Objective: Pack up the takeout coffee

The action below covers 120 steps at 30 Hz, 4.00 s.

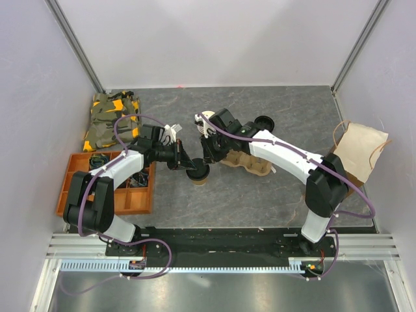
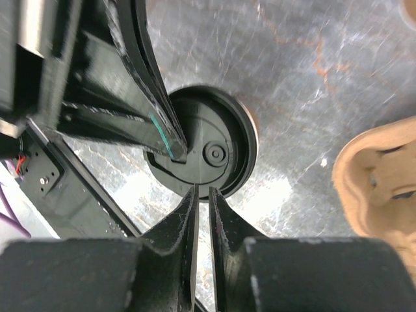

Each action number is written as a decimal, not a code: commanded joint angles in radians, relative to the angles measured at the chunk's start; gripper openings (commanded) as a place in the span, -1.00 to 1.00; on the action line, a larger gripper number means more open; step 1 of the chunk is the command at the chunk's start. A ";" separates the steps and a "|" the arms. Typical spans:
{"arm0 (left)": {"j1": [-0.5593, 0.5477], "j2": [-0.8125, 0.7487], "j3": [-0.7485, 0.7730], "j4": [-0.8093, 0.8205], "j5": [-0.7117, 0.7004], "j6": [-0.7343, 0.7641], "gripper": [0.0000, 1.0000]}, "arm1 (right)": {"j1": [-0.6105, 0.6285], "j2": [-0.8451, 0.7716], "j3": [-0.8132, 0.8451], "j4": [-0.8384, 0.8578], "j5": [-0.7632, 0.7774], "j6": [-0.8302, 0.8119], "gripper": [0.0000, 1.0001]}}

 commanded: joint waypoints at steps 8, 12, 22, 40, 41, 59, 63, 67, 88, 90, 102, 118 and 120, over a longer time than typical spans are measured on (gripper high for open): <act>0.004 0.019 0.005 -0.006 -0.034 0.008 -0.85 | 0.018 0.015 0.048 -0.020 0.047 -0.025 -0.61; 0.005 0.024 0.007 -0.008 -0.037 0.009 -0.85 | 0.019 0.061 -0.014 -0.004 0.024 -0.028 -0.64; 0.005 0.035 0.012 -0.031 -0.060 0.023 -0.88 | 0.022 0.095 -0.078 0.020 -0.010 -0.016 -0.84; 0.004 0.025 0.015 -0.034 -0.060 0.026 -0.88 | 0.021 -0.022 0.020 -0.015 -0.024 -0.019 -0.60; 0.005 0.025 0.015 -0.036 -0.062 0.026 -0.88 | 0.021 -0.019 0.015 -0.016 -0.017 -0.022 -0.56; 0.005 0.033 0.013 -0.040 -0.062 0.035 -0.88 | 0.019 0.069 -0.020 0.005 -0.036 0.001 -0.63; 0.005 0.030 0.015 -0.042 -0.058 0.037 -0.88 | 0.007 0.050 0.057 -0.009 -0.067 0.001 -0.60; 0.005 0.022 0.025 -0.042 -0.048 0.040 -0.88 | -0.008 0.053 0.112 0.007 -0.048 0.001 -0.57; 0.004 -0.214 0.146 -0.135 -0.245 0.113 -0.63 | -0.041 0.070 -0.005 0.075 -0.103 0.109 -0.47; 0.001 -0.203 0.148 -0.157 -0.272 0.152 -0.68 | -0.047 0.081 -0.006 0.079 -0.117 0.122 -0.47; -0.074 -0.122 0.182 -0.221 -0.402 0.275 -0.76 | -0.059 0.112 -0.017 0.085 -0.154 0.139 -0.53; -0.122 -0.163 0.292 -0.306 -0.525 0.400 -0.55 | -0.064 0.112 -0.020 0.085 -0.162 0.138 -0.49; -0.137 -0.146 0.288 -0.304 -0.531 0.404 -0.53 | -0.064 0.112 -0.020 0.085 -0.159 0.136 -0.49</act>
